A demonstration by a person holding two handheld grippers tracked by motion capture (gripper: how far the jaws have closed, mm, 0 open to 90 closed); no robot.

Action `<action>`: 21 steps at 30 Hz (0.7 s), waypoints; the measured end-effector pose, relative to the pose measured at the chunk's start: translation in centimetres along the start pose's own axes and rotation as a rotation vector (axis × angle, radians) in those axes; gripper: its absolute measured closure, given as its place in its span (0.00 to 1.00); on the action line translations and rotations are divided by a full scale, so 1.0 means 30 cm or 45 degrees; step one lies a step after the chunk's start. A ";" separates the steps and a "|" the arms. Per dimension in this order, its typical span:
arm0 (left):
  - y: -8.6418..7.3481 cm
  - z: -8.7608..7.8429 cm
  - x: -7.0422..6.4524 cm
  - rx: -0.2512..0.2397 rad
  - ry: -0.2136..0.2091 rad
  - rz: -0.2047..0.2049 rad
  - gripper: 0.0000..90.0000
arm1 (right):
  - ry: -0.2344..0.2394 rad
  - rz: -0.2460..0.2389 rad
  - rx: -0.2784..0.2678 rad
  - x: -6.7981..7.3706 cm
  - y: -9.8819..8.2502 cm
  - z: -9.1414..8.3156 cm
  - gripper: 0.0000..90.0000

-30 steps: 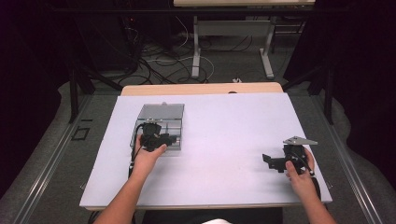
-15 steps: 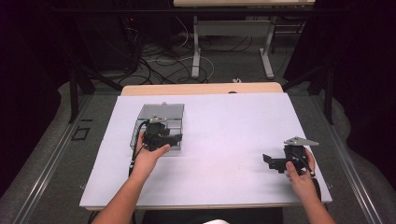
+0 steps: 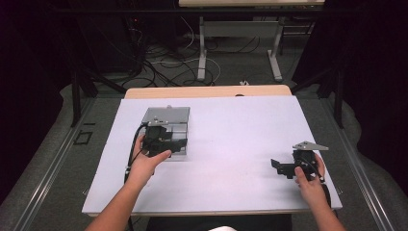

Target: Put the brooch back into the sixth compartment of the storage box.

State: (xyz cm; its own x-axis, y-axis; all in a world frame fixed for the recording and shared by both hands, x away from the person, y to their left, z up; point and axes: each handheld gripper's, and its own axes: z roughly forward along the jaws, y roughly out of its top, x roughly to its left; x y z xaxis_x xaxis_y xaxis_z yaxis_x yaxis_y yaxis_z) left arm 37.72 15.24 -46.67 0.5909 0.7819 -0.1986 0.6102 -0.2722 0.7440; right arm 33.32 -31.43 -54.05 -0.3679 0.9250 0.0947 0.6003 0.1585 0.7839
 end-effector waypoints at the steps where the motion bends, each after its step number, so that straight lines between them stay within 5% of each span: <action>1: -0.007 -0.005 0.003 -0.015 0.008 -0.017 0.26 | 0.004 -0.002 -0.003 -0.001 0.000 -0.001 0.00; 8: -0.042 -0.063 0.045 -0.071 0.042 -0.082 0.14 | 0.000 -0.003 -0.002 -0.002 0.000 0.000 0.00; 15: -0.082 -0.108 0.079 -0.093 0.075 -0.081 0.01 | -0.001 0.000 0.000 -0.001 0.001 -0.001 0.00; 21: -0.138 -0.132 0.121 -0.116 0.097 -0.109 0.00 | 0.003 -0.013 -0.003 -0.004 0.001 -0.002 0.00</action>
State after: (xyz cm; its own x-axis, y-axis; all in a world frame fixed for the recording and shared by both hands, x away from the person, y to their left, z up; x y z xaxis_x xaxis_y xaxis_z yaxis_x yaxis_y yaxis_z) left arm 35.26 21.43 -47.96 0.4950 0.8413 -0.2172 0.6040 -0.1535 0.7821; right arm 33.33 -31.56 -54.00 -0.3756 0.9226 0.0881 0.5948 0.1671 0.7863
